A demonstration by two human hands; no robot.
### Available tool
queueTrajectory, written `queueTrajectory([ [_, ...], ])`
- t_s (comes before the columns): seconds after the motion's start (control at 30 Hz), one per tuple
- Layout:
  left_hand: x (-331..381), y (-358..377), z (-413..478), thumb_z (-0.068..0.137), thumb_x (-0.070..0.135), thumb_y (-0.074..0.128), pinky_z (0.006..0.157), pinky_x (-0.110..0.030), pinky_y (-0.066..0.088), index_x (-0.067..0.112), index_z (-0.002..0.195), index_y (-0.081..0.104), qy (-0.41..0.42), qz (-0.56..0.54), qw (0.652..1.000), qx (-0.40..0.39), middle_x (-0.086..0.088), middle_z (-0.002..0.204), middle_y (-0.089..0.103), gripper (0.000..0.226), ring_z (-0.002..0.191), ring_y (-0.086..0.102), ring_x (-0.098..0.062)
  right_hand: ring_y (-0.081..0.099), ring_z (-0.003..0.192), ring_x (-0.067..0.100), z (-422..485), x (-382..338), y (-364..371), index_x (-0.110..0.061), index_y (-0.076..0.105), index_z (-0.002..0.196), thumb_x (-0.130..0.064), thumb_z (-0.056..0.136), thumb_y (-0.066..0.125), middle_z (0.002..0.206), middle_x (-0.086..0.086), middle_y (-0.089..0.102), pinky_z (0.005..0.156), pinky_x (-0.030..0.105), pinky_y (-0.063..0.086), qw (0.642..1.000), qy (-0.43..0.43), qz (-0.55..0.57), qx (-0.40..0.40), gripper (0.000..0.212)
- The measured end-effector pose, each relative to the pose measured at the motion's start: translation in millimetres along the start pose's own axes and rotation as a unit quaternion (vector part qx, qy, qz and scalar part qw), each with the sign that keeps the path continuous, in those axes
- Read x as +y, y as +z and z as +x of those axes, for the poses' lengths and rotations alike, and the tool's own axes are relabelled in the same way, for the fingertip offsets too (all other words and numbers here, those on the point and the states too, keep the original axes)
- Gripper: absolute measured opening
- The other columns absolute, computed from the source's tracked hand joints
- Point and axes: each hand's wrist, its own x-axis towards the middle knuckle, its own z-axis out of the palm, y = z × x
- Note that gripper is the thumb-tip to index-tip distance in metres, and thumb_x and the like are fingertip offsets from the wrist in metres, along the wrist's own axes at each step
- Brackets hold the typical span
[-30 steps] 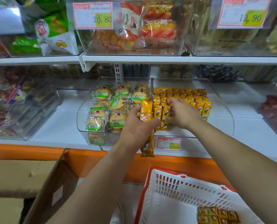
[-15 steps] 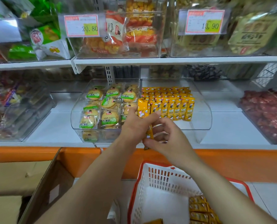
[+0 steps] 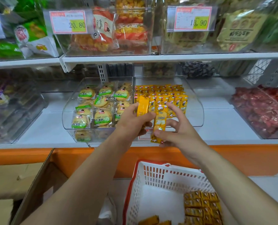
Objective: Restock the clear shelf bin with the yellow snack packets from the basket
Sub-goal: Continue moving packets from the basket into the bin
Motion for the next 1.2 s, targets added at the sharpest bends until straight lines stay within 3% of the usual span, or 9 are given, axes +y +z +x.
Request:
queueTrajectory([
  [0.17, -1, -7, 1, 0.093, 0.013, 0.071, 0.055, -0.021, 0.053, 0.018, 0.114, 0.067, -0.02, -0.013, 1.0, 0.016, -0.004, 0.092, 0.077, 0.023, 0.074, 0.072, -0.01, 0.072, 0.089, 0.01, 22, -9, -10, -0.053, 0.05, 0.121, -0.031, 0.081, 0.079, 0.105, 0.005, 0.068, 0.068, 0.022, 0.056, 0.998, -0.033, -0.053, 0.023, 0.054],
  [0.33, -3, -18, 4, 0.094, 0.011, 0.069, 0.058, -0.027, 0.055, 0.014, 0.117, 0.065, -0.026, -0.009, 0.998, 0.058, -0.009, 0.092, 0.074, 0.023, 0.076, 0.07, -0.015, 0.067, 0.079, 0.024, 59, -23, -23, -0.031, 0.049, 0.105, -0.006, 0.08, 0.079, 0.108, 0.016, 0.056, 0.068, 0.04, 0.059, 0.991, -0.05, -0.088, 0.089, 0.047],
  [0.5, -2, -22, 3, 0.095, 0.01, 0.068, 0.061, -0.03, 0.059, 0.011, 0.116, 0.065, -0.026, -0.041, 0.997, 0.061, -0.013, 0.097, 0.076, 0.021, 0.077, 0.073, -0.017, 0.072, 0.075, 0.021, 69, -30, -24, -0.022, 0.061, 0.096, 0.0, 0.084, 0.071, 0.104, 0.013, 0.064, 0.065, 0.028, 0.059, 0.993, -0.011, 0.08, 0.086, 0.027],
  [0.6, 2, -17, 2, 0.095, 0.008, 0.067, 0.063, -0.031, 0.061, 0.005, 0.119, 0.063, -0.013, -0.077, 0.995, 0.058, -0.016, 0.098, 0.076, 0.024, 0.079, 0.074, -0.02, 0.073, 0.08, 0.026, 61, -18, -2, -0.015, 0.059, 0.08, -0.011, 0.071, 0.079, 0.092, 0.017, 0.065, 0.074, 0.032, 0.059, 0.99, 0.009, 0.13, 0.048, 0.022],
  [0.7, 5, -16, 3, 0.096, 0.006, 0.065, 0.071, -0.039, 0.06, 0.0, 0.121, 0.061, 0.0, -0.078, 0.994, 0.074, -0.021, 0.097, 0.074, 0.026, 0.081, 0.072, -0.026, 0.065, 0.075, 0.026, 56, -10, 13, -0.017, 0.058, 0.074, -0.02, 0.063, 0.082, 0.071, 0.009, 0.062, 0.079, 0.043, 0.05, 0.998, -0.006, 0.064, 0.012, 0.027],
  [0.9, 4, -23, 3, 0.096, 0.008, 0.067, 0.068, -0.034, 0.06, 0.014, 0.104, 0.067, 0.005, -0.055, 0.995, 0.081, -0.006, 0.086, 0.075, 0.01, 0.076, 0.071, -0.018, 0.064, 0.075, 0.013, 78, -15, -6, -0.048, 0.057, 0.125, -0.009, 0.082, 0.079, 0.082, -0.006, 0.061, 0.07, 0.028, 0.05, 0.992, -0.052, -0.117, -0.012, 0.062],
  [1.0, 1, -29, 4, 0.094, 0.008, 0.07, 0.065, -0.033, 0.06, 0.025, 0.092, 0.062, 0.0, -0.021, 0.996, 0.086, -0.006, 0.088, 0.076, 0.018, 0.074, 0.071, -0.016, 0.063, 0.076, 0.021, 99, -18, -25, -0.05, 0.058, 0.114, -0.007, 0.077, 0.081, 0.094, 0.003, 0.058, 0.066, 0.037, 0.053, 0.979, -0.067, -0.192, 0.03, 0.061],
  [1.1, 1, -31, 1, 0.094, 0.008, 0.071, 0.063, -0.031, 0.059, 0.028, 0.088, 0.058, -0.002, 0.01, 0.997, 0.081, -0.011, 0.087, 0.075, 0.025, 0.069, 0.07, -0.013, 0.057, 0.056, 0.017, 119, -8, -40, -0.039, 0.052, 0.097, -0.006, 0.074, 0.081, 0.092, 0.006, 0.056, 0.053, 0.032, 0.051, 0.961, -0.047, -0.265, 0.065, 0.049],
  [1.2, 1, -33, 1, 0.094, 0.011, 0.071, 0.066, -0.033, 0.06, 0.016, 0.105, 0.063, -0.002, 0.047, 0.996, 0.079, -0.019, 0.097, 0.074, 0.015, 0.079, 0.072, -0.024, 0.062, 0.055, 0.023, 138, 9, -46, -0.031, 0.05, 0.094, -0.012, 0.074, 0.084, 0.089, 0.006, 0.062, 0.05, 0.031, 0.049, 0.935, -0.044, -0.345, 0.076, 0.043],
])
